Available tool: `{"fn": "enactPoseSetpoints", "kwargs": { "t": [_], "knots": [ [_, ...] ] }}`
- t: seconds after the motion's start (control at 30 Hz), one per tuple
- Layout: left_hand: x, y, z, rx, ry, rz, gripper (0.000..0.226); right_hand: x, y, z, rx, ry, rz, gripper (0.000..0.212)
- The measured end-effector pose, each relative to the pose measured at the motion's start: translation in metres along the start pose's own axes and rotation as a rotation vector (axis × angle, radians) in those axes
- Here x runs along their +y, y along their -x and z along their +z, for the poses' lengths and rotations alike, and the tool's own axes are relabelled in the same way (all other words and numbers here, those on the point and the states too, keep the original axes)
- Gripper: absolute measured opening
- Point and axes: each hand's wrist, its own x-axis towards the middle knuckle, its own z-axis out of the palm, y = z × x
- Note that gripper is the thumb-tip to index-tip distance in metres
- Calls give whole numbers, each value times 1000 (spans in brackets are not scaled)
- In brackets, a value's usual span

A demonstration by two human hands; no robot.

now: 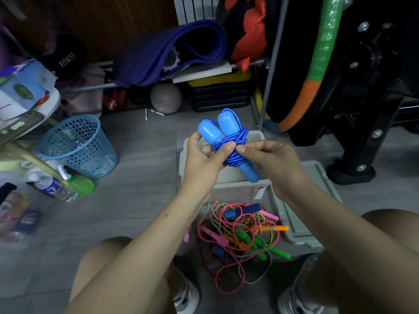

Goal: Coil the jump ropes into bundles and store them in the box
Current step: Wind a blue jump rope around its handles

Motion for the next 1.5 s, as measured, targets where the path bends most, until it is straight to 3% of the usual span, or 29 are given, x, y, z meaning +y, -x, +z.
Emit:
{"fn": "enactPoseSetpoints", "kwargs": {
  "t": [0.3,0.5,0.67,0.77,0.93,1.1,1.23,1.5],
  "knots": [
    [9,-8,-10,-21,60,-54,51,-2,-9,-8,-190,132,-18,16],
    [9,-11,-15,-92,169,-186,46,-5,-12,-12,-271,-32,-46,15],
    [8,-12,-18,-83,80,-107,39,6,-9,-8,-247,231,-129,22],
    [6,-11,-17,-91,37,-81,48,11,-11,-6,-186,147,-36,11],
    [3,-15,-21,-137,27,-111,57,14,-14,-1,-185,-32,4,24],
    [-6,-19,-28,-231,21,-222,67,24,-15,7,-193,59,0,24],
    [-10,-19,-40,-166,-27,-248,85,30,-17,11,-238,-1,69,26],
    [-16,-9,-68,92,-33,-313,36,49,-23,37,-283,-14,208,25]
  ]
}}
